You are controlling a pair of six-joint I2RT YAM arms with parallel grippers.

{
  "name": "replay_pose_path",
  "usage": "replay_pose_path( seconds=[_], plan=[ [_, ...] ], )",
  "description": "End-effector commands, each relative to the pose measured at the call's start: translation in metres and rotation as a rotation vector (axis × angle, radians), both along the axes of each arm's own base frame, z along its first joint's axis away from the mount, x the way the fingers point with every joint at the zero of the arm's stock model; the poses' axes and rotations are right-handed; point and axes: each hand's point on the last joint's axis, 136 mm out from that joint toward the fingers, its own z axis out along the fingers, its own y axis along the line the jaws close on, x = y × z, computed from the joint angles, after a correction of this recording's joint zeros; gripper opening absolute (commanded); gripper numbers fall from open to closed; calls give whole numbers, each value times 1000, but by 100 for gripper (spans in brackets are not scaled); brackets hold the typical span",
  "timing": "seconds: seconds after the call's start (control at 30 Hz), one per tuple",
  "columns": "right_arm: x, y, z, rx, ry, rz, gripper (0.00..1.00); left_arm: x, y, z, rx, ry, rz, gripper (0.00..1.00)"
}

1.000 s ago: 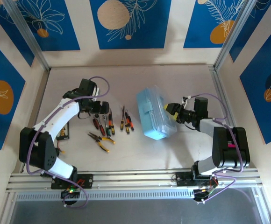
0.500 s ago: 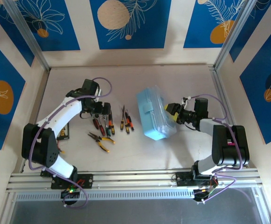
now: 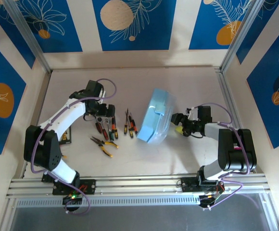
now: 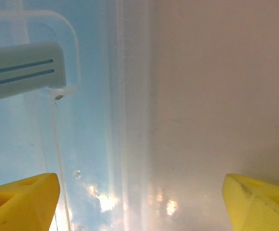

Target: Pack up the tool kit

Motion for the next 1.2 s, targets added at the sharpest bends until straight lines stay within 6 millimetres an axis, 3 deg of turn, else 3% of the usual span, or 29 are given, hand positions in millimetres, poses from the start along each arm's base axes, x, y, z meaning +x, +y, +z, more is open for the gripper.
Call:
replay_pose_path(
  seconds=[0.0, 0.37, 0.63, 0.93, 1.17],
  plan=[
    [-5, -1, 3, -38, 12, 17, 90, 2, -7, 4, -2, 7, -19, 100],
    [4, 5, 22, -41, -30, 52, 92, 3, -11, 0, 1, 20, -27, 100],
    [15, 12, 37, -37, -62, 78, 92, 9, -24, -3, -7, 28, -54, 100],
    [21, 22, 49, -40, -88, 104, 93, 12, -50, -10, -14, 37, -106, 100],
    [23, 25, 48, -36, -83, 110, 93, 9, -99, -18, -32, 58, -202, 100]
  ],
)
